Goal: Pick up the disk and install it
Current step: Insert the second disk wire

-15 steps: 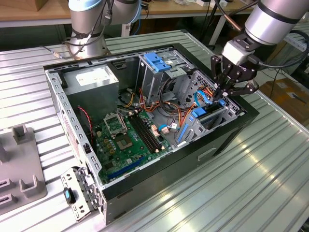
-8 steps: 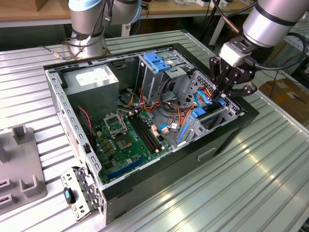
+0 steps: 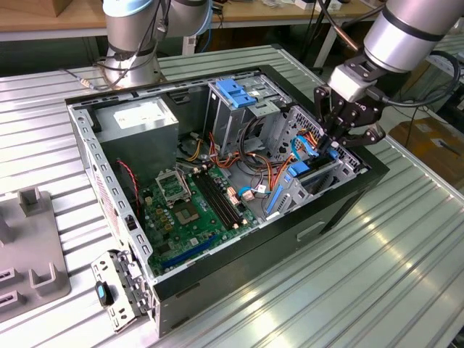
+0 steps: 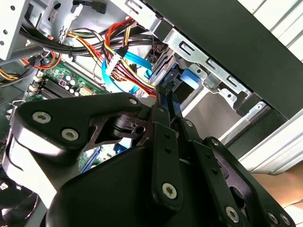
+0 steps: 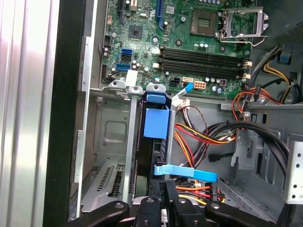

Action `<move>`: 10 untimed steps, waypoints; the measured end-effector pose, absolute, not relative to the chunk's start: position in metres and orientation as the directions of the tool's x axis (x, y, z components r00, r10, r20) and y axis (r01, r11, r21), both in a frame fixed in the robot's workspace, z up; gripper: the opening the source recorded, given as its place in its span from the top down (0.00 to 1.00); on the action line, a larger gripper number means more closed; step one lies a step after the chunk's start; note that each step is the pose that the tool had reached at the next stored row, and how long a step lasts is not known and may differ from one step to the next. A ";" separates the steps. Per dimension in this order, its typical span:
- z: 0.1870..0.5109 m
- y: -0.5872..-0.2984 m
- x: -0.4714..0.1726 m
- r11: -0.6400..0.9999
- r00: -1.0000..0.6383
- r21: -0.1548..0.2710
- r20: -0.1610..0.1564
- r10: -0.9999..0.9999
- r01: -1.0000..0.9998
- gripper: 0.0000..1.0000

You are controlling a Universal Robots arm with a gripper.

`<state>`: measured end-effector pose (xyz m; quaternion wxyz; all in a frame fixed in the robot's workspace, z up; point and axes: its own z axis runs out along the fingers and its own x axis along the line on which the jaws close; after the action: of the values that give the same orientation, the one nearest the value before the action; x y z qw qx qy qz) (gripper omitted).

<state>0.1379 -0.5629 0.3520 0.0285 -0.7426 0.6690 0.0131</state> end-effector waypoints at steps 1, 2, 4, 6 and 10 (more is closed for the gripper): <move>0.352 -0.563 0.138 -0.103 0.105 -0.025 -0.058 -0.993 -0.994 0.84; 0.352 -0.564 0.138 -0.103 0.105 -0.025 -0.057 -0.993 -0.994 0.84; 0.352 -0.564 0.138 -0.103 0.105 -0.025 -0.058 -0.993 -0.994 0.84; 0.352 -0.564 0.138 -0.103 0.105 -0.025 -0.058 -0.993 -0.994 0.84; 0.349 -0.565 0.138 -0.103 0.104 -0.025 -0.057 -0.993 -0.994 0.84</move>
<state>0.1379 -0.5645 0.3493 0.0285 -0.7425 0.6692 0.0130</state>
